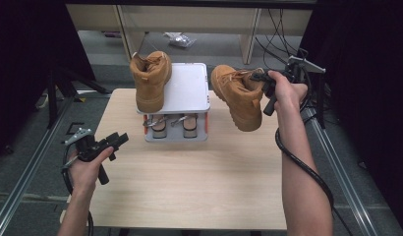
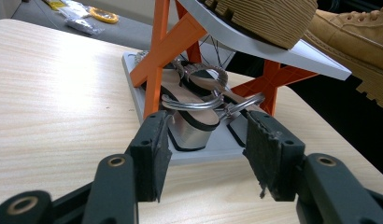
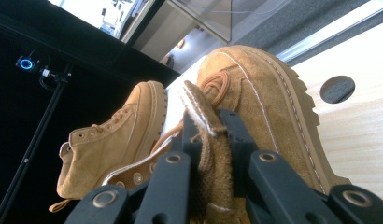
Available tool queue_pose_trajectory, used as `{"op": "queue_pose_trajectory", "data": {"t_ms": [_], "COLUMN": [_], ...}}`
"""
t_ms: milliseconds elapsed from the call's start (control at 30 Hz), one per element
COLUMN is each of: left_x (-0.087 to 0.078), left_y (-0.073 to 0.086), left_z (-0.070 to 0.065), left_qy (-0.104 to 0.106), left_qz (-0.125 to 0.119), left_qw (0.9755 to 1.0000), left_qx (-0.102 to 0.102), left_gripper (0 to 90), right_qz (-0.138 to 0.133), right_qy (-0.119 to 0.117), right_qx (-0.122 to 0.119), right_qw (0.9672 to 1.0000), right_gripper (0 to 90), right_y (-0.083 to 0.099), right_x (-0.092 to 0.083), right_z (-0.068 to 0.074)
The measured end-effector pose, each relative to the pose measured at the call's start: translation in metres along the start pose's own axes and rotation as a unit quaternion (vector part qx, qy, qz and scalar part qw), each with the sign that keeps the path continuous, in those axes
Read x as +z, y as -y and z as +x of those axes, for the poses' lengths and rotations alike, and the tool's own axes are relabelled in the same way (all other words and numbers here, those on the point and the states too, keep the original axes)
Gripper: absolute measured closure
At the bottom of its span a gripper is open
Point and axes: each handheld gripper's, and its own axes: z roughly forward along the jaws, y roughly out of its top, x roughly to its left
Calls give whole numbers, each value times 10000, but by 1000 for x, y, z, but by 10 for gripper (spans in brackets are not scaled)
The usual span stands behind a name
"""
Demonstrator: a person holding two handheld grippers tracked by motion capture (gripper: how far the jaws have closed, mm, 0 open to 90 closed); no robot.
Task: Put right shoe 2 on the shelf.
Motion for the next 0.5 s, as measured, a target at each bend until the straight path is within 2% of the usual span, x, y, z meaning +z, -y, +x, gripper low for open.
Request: {"op": "queue_pose_trajectory", "data": {"t_ms": [167, 233, 267, 300, 400, 433, 500], "left_x": [0, 0, 0, 0, 0, 0, -1], "left_y": [0, 0, 0, 0, 0, 0, 0], "left_z": [0, 1, 1, 0, 0, 0, 0], "left_qy": [-9, -7, 0, 1, 11, 14, 8], "left_qz": [3, -1, -4, -11, -12, -21, -20], "left_qw": [10000, 10000, 10000, 10000, 10000, 10000, 10000], "left_qx": [-13, -10, -13, -15, -29, -45, -42], "left_gripper": [485, 485, 485, 485, 484, 485, 484], "right_qz": [-49, -32, -79, -55, -51, -46, -17], "right_qy": [-11, -25, 20, 11, -26, -4, -67], "right_qx": [-70, -17, -135, -13, -43, -169, -59], "right_qw": [10000, 10000, 9999, 10000, 10000, 9998, 10000], "right_gripper": [826, 826, 826, 826, 825, 825, 826], "right_y": [-1, -1, -1, -1, -2, -2, -2], "right_x": [3, 3, 4, 5, 6, 6, 6], "right_z": [3, 5, 5, 6, 7, 6, 9]}}
